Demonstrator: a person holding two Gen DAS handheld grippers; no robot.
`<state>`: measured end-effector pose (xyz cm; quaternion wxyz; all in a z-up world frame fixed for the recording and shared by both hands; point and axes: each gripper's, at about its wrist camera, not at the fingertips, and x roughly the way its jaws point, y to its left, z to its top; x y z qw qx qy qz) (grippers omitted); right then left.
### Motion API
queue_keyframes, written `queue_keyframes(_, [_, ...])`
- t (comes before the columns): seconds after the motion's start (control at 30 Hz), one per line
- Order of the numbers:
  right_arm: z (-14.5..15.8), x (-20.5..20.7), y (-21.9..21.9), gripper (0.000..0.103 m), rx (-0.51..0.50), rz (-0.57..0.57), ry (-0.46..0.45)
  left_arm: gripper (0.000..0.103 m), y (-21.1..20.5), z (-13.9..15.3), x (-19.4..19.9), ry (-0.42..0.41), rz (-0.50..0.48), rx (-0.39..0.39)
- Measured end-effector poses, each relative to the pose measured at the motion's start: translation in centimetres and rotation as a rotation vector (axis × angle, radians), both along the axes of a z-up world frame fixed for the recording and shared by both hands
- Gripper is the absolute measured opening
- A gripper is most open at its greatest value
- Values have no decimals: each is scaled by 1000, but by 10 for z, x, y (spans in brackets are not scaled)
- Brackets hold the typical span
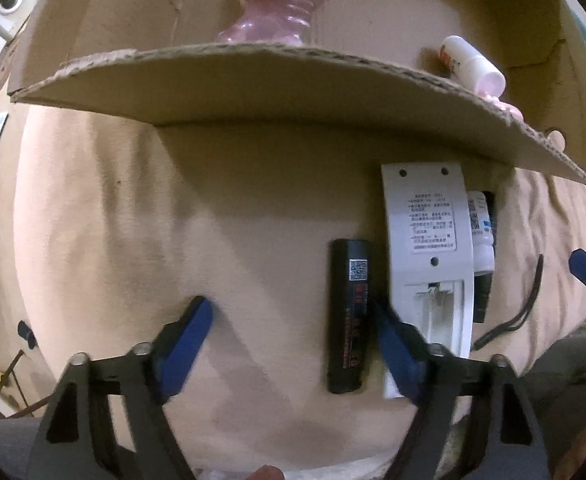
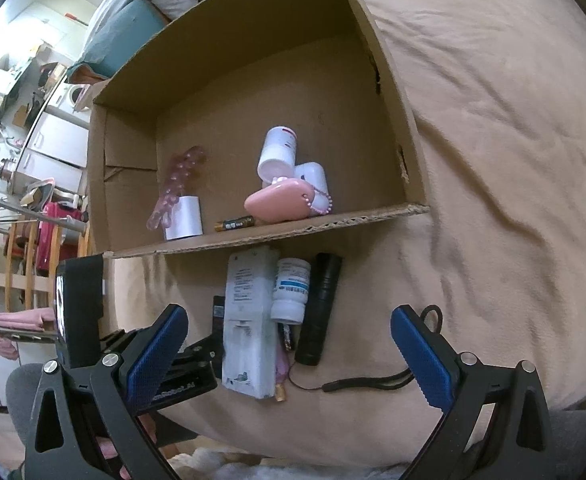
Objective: Organize rigid objects
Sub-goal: 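Grasp the black flashlight with the left tool while the right tool grasps the white remote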
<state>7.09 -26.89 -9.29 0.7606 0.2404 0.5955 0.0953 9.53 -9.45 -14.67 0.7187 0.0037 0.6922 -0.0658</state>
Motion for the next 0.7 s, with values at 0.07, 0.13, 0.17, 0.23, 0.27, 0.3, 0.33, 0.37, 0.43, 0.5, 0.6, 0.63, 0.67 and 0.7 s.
queue_keyframes(0.07, [0,0,-1,103,-3,-2,1,37,-2,3,0,-14,-8,10])
queue_keyframes(0.13, [-1,1,-1,103,-7,-3,3,16,-1,7,0,-23,-11,7])
queue_keyframes(0.17, [-2,1,-2,103,-10,-5,7,16,1,8,0,-21,-5,1])
queue_keyframes(0.23, [-4,1,-3,103,-15,-2,16,16,6,14,-3,-24,4,6])
queue_keyframes(0.27, [-6,1,-2,103,-13,4,22,16,11,14,-5,-26,10,14])
queue_keyframes(0.3, [-7,0,0,103,-10,14,28,16,16,15,-6,-31,14,26])
queue_keyframes(0.33, [-8,-1,3,103,3,34,35,16,17,16,-9,-34,18,31])
queue_keyframes(0.37, [-10,-1,8,92,26,61,49,16,22,17,-10,-32,25,31])
queue_keyframes(0.43, [-14,-2,23,79,53,115,89,16,30,18,-12,-32,42,29])
queue_keyframes(0.5, [-16,-3,42,79,25,159,104,16,36,17,-12,-37,63,31])
queue_keyframes(0.6, [-21,-2,69,79,-60,188,126,16,40,21,-11,-50,91,36])
queue_keyframes(0.63, [-24,-1,79,79,-81,199,136,16,43,24,-11,-52,100,29])
queue_keyframes(0.67, [-26,0,89,79,-105,208,143,16,46,25,-10,-56,108,24])
queue_keyframes(0.7, [-27,1,99,79,-135,218,143,16,49,28,-8,-63,116,27])
